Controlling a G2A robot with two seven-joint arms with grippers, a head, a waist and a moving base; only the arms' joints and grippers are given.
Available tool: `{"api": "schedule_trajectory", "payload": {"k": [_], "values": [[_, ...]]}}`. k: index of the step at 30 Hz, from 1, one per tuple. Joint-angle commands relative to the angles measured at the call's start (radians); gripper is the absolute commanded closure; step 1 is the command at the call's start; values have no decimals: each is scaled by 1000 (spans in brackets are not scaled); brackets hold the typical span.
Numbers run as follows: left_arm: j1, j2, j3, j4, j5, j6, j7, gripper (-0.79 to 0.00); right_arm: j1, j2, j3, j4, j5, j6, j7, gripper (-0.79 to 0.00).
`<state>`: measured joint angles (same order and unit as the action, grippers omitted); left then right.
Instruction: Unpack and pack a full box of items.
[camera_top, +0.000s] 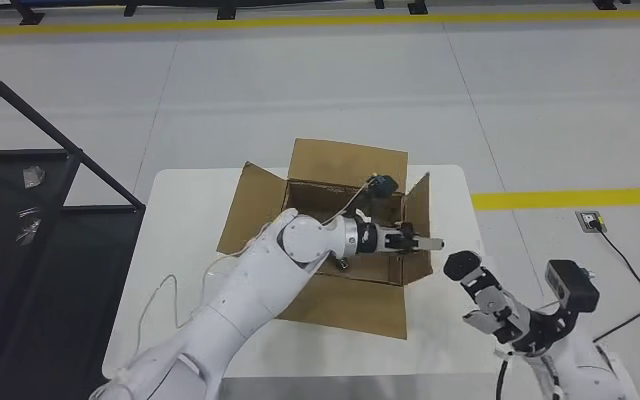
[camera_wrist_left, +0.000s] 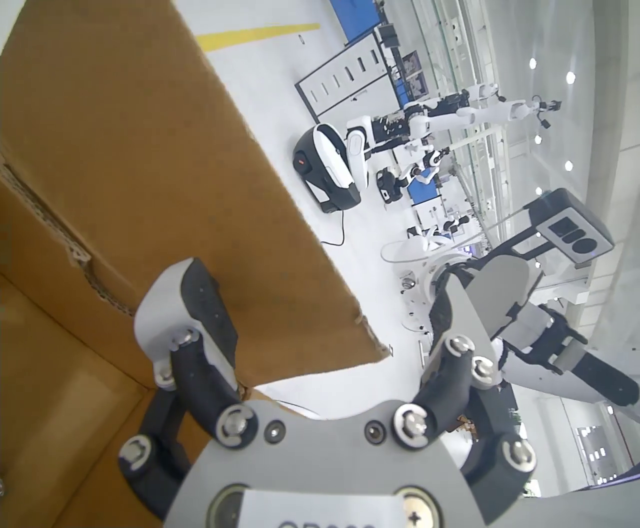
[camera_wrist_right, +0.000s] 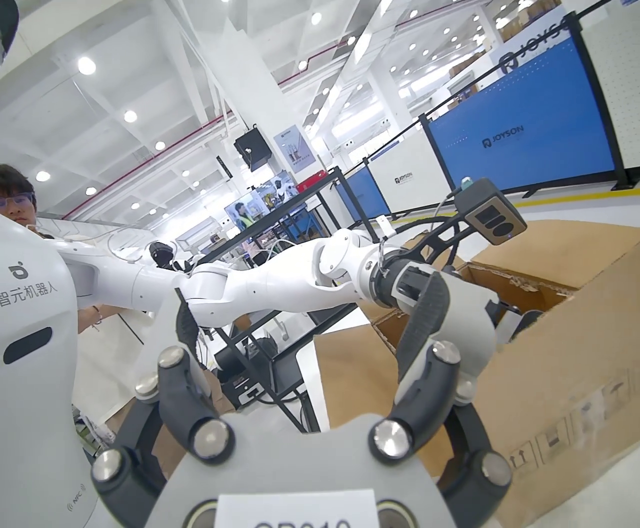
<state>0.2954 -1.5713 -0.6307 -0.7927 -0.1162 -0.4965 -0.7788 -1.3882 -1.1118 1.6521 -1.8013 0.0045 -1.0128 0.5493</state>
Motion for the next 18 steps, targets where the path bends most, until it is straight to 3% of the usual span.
{"api": "schedule_trajectory", "payload": {"k": [1, 9, 18], "values": [[-14, -23, 23, 33, -3, -5, 16, -785, -23, 1, 19, -8, -3, 1, -20, -785], [-51, -106, 82, 165, -17, 13, 64, -785, -123, -3, 109, -54, -35, 1, -162, -785], [-90, -187, 141, 282, 65, 83, 132, -785, -173, -4, 127, -74, -82, 1, -226, -785]]}}
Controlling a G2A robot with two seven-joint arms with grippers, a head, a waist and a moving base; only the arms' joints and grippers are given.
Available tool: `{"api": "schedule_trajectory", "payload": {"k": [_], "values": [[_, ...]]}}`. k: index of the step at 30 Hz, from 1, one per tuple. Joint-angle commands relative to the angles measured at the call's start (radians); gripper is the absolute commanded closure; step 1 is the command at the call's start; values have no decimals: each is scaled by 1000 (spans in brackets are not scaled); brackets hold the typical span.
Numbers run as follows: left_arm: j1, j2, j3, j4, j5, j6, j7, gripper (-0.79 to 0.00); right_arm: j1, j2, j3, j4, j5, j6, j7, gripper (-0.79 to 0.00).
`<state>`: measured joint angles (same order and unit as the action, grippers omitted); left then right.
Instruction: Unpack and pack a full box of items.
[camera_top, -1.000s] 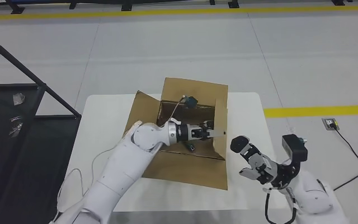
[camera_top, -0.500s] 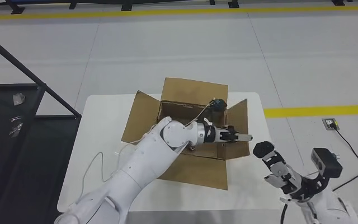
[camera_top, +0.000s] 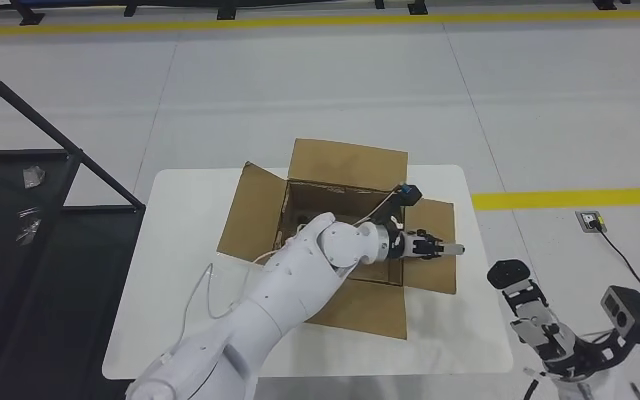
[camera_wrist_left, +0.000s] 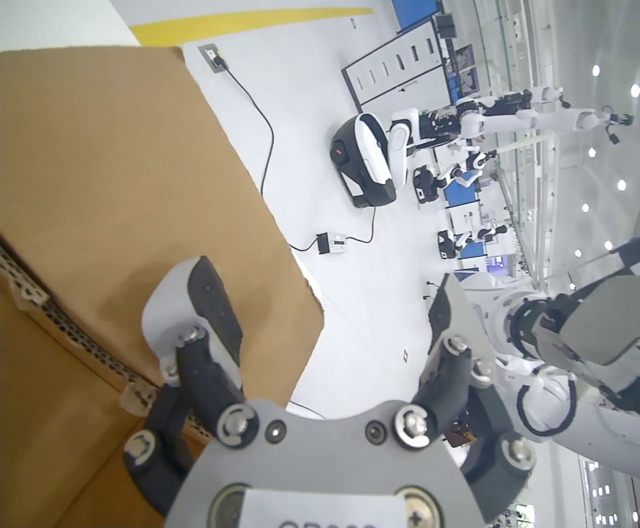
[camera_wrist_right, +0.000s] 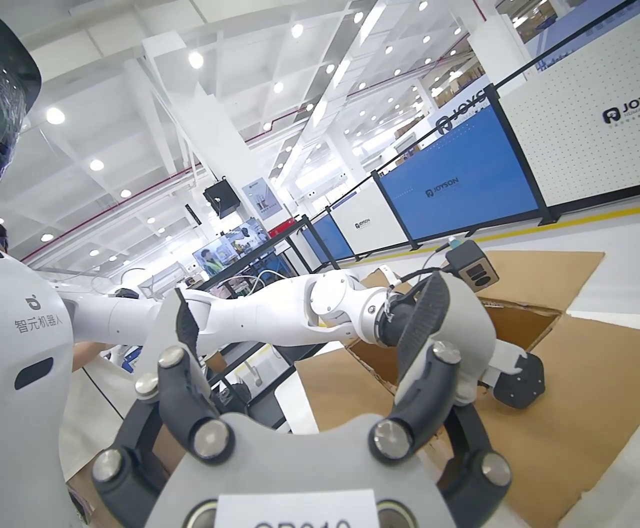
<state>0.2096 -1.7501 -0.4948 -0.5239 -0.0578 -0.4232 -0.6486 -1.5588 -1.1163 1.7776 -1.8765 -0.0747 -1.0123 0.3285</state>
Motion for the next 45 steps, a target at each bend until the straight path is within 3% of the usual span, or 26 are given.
{"api": "schedule_trajectory", "payload": {"k": [1, 8, 17, 23, 28, 33, 37, 42, 45], "values": [[-8, -16, 10, 26, 18, 17, 11, -785, -6, 0, 2, 2, -5, 0, -10, -785], [-28, -62, 22, 109, 52, 64, 36, -785, -7, 4, -12, 8, -19, 0, -20, -785], [-55, -90, -2, 183, 61, 74, 68, -785, 30, 12, -38, 25, -13, 0, 1, -785], [-75, -89, -35, 183, 46, -13, 66, -785, 32, 13, -42, 42, 12, 0, -17, -785], [-94, -67, -89, 167, 10, -122, 64, -785, 32, 13, -42, 42, 12, 0, -17, -785], [-115, -19, -152, 129, 13, -222, 81, -785, 56, 13, -53, 8, -27, 0, -12, -785], [-113, 42, -218, 76, 50, -271, 110, -785, 113, 14, -74, -36, -138, 47, 23, -785], [-46, 166, -364, -58, 138, -298, 158, -785, 248, 16, -161, -87, -250, 147, 114, -785], [86, 262, -525, -280, 194, -255, 154, -785, 342, 16, -218, -119, -341, 192, 152, -785]]}}
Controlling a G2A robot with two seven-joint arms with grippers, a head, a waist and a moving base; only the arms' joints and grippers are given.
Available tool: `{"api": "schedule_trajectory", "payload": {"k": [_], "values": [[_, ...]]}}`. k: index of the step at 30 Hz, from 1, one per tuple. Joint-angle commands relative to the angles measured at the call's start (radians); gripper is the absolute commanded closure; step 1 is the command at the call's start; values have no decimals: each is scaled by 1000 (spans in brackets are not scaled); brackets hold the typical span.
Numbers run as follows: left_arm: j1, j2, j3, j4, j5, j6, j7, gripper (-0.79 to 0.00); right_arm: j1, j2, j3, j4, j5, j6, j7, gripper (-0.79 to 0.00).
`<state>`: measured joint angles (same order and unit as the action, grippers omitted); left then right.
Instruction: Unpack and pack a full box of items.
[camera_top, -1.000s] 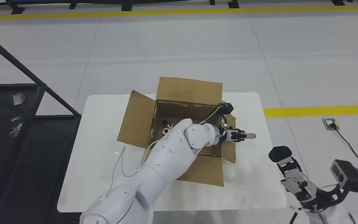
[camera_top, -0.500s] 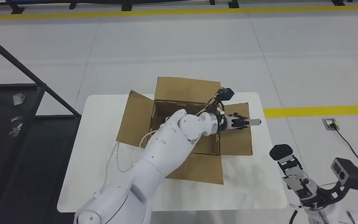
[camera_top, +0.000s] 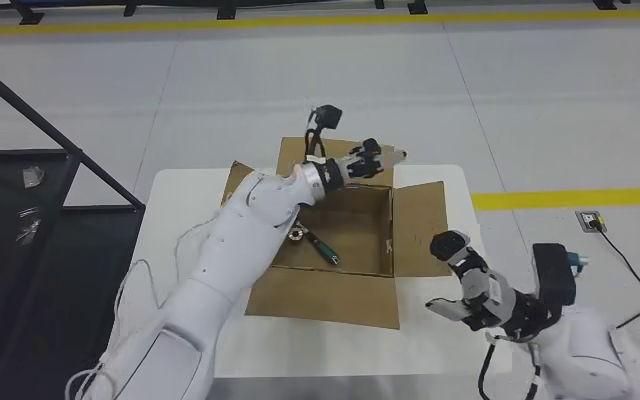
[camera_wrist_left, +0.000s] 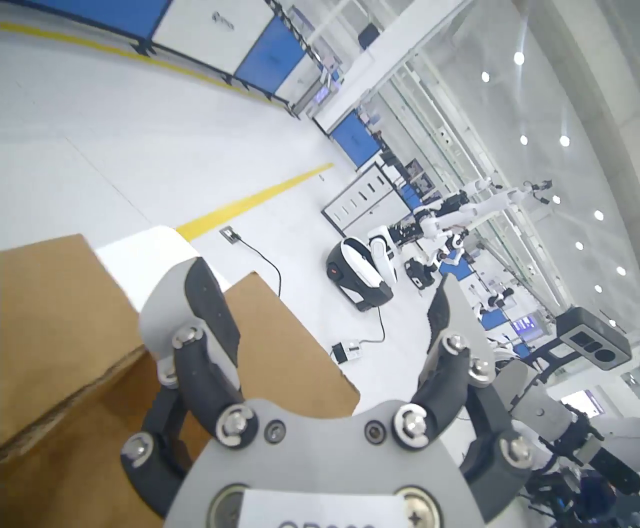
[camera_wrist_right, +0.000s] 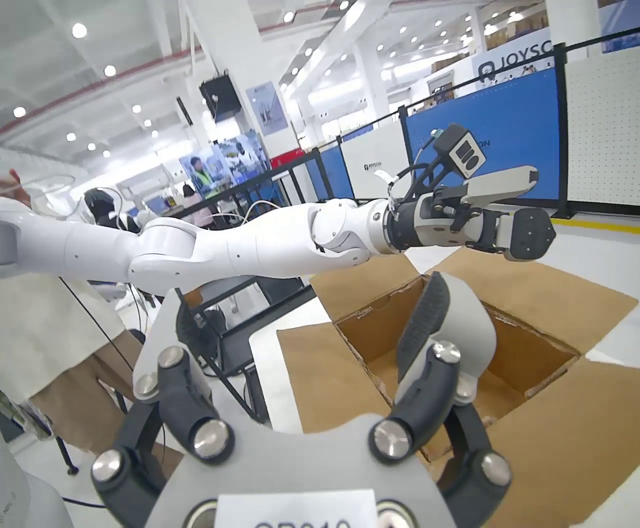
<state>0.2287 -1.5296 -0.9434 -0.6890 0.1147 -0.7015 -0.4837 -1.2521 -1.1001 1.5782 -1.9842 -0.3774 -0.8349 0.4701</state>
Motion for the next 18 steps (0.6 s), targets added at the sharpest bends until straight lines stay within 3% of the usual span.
{"api": "schedule_trajectory", "payload": {"k": [1, 3, 5, 6, 8, 13, 18], "values": [[138, 75, -148, -235, 42, 55, -28, -785, 62, -1, -41, -24, -76, 31, 26, -785], [326, 136, -313, -538, 91, 154, -81, -785, 119, -2, -98, -43, -145, 67, 75, -785], [542, 176, -471, -853, 98, 262, -142, -785, 187, -5, -169, -58, -213, 128, 151, -785], [633, 189, -540, -976, 92, 304, -167, -785, 224, -7, -210, -57, -244, 158, 192, -785], [768, 205, -652, -1133, 57, 352, -198, -785, 308, -14, -299, -36, -298, 227, 277, -785], [939, 225, -836, -1256, -24, 361, -210, -785, 519, -48, -506, 79, -375, 386, 366, -785], [1028, 234, -917, -1285, -80, 339, -186, -785, 677, -92, -663, 215, -391, 483, 385, -785]]}}
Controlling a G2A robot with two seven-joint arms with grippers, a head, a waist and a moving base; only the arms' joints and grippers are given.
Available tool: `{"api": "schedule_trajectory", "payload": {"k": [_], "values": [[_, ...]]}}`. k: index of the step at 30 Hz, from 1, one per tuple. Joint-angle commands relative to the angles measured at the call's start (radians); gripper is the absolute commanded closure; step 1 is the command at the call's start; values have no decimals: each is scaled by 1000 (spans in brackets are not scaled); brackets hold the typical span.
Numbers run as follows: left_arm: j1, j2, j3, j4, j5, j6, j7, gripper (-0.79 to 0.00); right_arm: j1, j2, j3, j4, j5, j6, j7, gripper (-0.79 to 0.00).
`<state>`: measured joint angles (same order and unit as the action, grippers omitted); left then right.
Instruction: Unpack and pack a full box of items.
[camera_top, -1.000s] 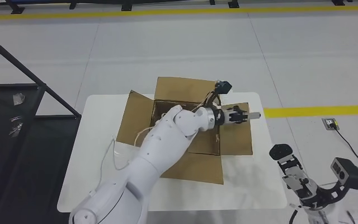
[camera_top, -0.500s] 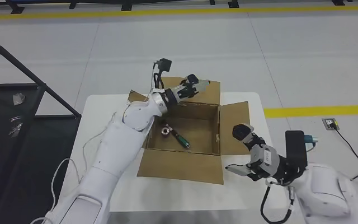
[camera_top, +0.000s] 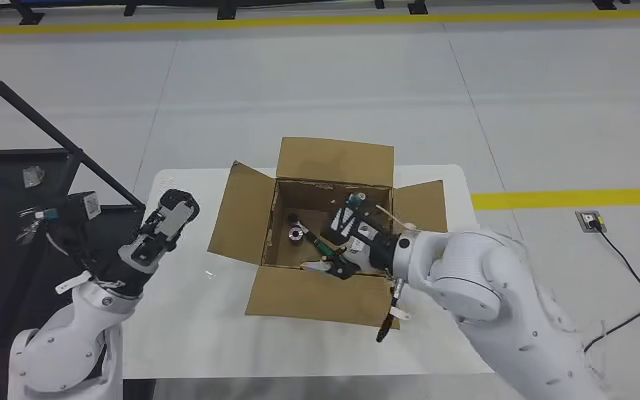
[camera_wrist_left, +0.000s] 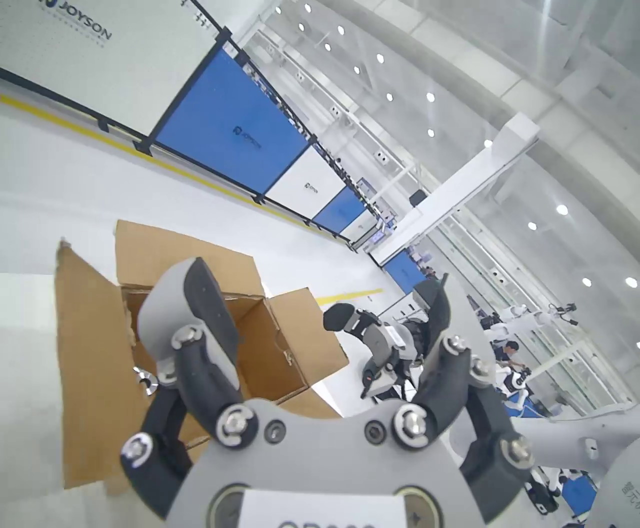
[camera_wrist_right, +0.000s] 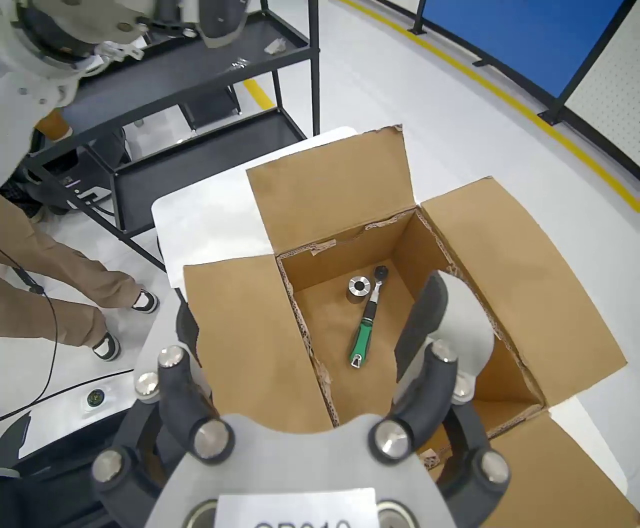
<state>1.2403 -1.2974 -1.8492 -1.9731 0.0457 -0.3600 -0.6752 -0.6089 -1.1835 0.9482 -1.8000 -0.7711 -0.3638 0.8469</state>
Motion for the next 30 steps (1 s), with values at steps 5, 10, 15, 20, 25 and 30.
{"api": "schedule_trajectory", "payload": {"k": [5, 10, 15, 20, 25, 30], "values": [[39, 4, -23, 0, -18, -2, 5, -785, 72, -20, -69, 67, 13, 34, 25, -785], [39, 4, -23, 0, -18, -2, 5, -785, 72, -20, -69, 67, 13, 34, 25, -785], [39, 4, -23, 0, -18, -2, 5, -785, 75, -25, -104, 88, 10, -38, 21, -785], [51, 4, -4, 15, -19, 34, 29, -785, 229, -77, -231, 315, 87, -167, 23, -785], [63, 7, 20, 71, -61, 103, 41, -785, 408, -182, -410, 587, 92, -139, 25, -785], [90, 9, 20, 101, -147, 139, 50, -785, 515, -299, -537, 870, 84, -151, -53, -785]]}}
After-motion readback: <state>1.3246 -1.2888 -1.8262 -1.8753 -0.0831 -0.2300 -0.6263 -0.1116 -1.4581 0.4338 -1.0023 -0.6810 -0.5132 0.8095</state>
